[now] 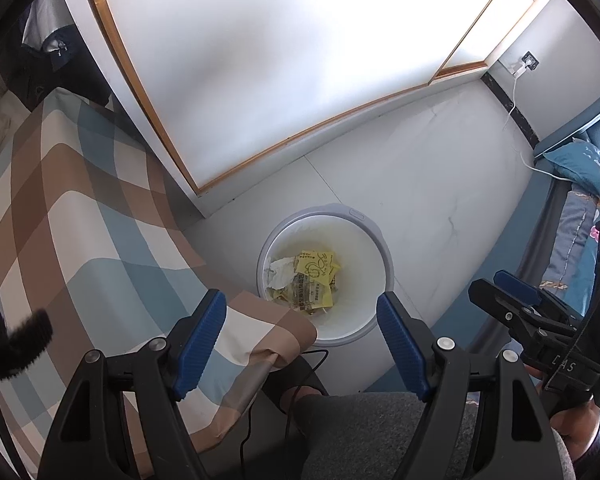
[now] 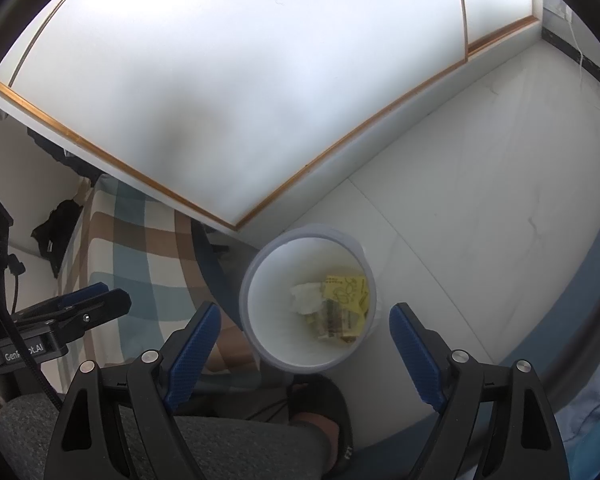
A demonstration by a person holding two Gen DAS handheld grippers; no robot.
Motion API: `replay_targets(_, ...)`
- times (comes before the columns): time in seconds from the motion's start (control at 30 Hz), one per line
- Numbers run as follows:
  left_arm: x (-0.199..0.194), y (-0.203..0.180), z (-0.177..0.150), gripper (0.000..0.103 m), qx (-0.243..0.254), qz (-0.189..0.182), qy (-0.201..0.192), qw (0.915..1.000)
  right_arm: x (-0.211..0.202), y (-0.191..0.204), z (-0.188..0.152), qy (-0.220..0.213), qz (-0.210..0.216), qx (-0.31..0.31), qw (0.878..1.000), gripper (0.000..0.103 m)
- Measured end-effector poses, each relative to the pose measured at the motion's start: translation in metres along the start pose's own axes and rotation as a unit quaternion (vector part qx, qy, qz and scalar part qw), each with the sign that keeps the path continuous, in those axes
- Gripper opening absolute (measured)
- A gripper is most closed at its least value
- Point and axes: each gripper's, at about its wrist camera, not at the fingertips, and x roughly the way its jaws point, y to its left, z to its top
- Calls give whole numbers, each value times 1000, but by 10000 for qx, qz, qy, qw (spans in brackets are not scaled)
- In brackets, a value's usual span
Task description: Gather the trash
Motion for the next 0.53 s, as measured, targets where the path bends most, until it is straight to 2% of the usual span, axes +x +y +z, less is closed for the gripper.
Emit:
replay_targets(0.33,-3,7,1,75,-152,115,-131,9997,0,-1,-1,-19,13,17,10000,86)
replay_targets(0.53,-2,10,1,75,-261,-53,-140,9995,0,-1,0,-15,11,30,10000,87)
